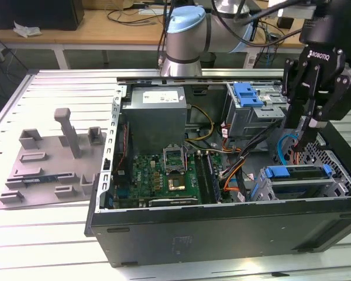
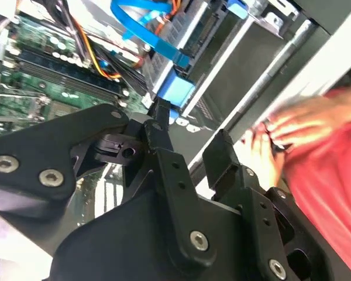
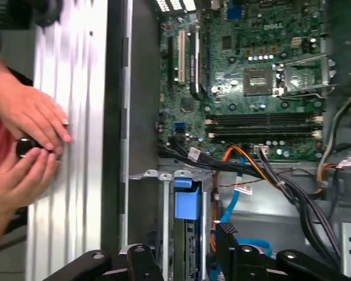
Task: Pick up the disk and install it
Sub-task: 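Insert the first disk wire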
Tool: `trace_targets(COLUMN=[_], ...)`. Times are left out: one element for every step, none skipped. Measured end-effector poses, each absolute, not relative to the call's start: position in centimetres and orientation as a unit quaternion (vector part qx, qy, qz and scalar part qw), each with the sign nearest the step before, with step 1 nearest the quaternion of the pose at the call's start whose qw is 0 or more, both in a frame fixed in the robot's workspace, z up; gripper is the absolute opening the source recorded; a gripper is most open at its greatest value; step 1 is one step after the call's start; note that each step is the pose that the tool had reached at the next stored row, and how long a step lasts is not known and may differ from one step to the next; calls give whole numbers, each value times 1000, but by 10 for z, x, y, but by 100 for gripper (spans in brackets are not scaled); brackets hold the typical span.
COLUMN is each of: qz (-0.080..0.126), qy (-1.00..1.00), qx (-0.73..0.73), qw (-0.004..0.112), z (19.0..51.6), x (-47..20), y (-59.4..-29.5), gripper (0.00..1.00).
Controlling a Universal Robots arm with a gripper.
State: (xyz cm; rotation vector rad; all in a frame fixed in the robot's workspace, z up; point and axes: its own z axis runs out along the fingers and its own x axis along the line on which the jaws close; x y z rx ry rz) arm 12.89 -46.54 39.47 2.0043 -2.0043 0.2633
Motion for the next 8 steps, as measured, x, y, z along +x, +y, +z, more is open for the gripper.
trace_targets(qz=[103, 109, 115, 123, 126, 130, 133, 135], qy=[-694, -693, -692, -689, -688, -686, -684, -682], qx=[694, 692, 691, 688, 687, 686, 685, 685], qw=[161, 170, 177, 189, 195, 202, 210, 215], z=[395, 395, 395, 395, 395, 395, 395, 395], x=[129, 130, 130, 131, 131, 132, 132, 133], y=[-462, -460, -460, -459, -459, -458, -458, -458], gripper=[51, 51, 51, 51, 51, 51, 51, 51])
